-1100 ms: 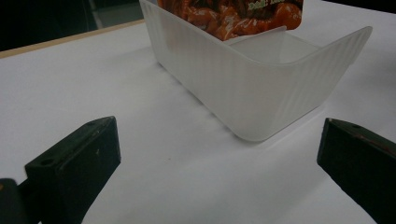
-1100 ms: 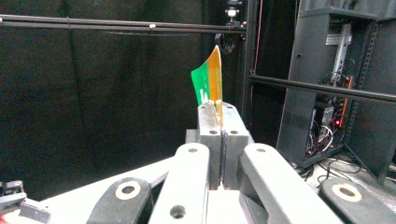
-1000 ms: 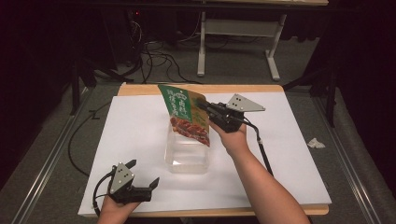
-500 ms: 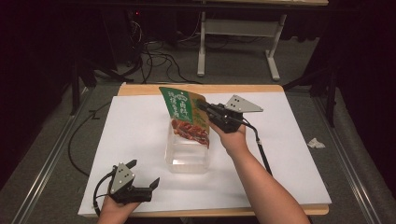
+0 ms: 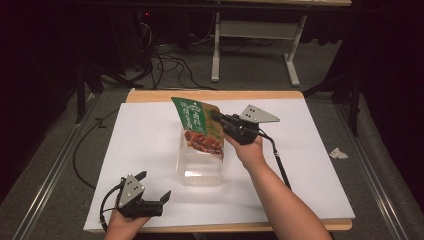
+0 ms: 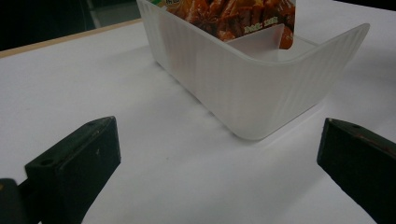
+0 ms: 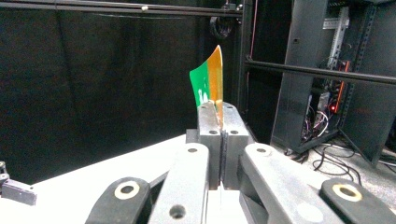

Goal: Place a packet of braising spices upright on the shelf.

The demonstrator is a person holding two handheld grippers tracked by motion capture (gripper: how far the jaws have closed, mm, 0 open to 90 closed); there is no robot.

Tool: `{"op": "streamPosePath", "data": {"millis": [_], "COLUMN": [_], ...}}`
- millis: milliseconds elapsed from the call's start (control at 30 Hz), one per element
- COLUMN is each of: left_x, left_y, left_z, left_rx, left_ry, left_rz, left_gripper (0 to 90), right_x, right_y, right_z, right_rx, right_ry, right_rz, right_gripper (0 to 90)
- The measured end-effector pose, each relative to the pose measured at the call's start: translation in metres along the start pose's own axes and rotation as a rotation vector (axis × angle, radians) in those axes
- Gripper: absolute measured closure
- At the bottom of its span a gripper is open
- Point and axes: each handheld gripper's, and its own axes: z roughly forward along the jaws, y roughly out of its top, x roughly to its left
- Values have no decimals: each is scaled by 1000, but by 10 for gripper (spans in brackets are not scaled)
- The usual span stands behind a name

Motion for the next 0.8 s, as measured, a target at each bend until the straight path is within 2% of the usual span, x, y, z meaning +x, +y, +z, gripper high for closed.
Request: {"op": "streamPosePath", "data": {"millis": [233,500,700,800], "left_x": [-1,-1,0,0], "left_y": [1,0,0,0], "left_z": [0,0,0,0], "left_rx": [2,5,6,6], "left_ry": [-1,-5,-7,-6], "left_rz": [5,7,7,9], "left_gripper": [0,0,0,0], "right_x": [-5,-3,-3,-4], "right_y": [-7,-11,-9,-6], "right_z": [-5,-10,-8,-9], "right_rx": [8,24,43,51], "right_ry": [-16,-39,-40,-42], "right_rz": [16,16,14,14], "right_gripper": [900,894,810,725]}}
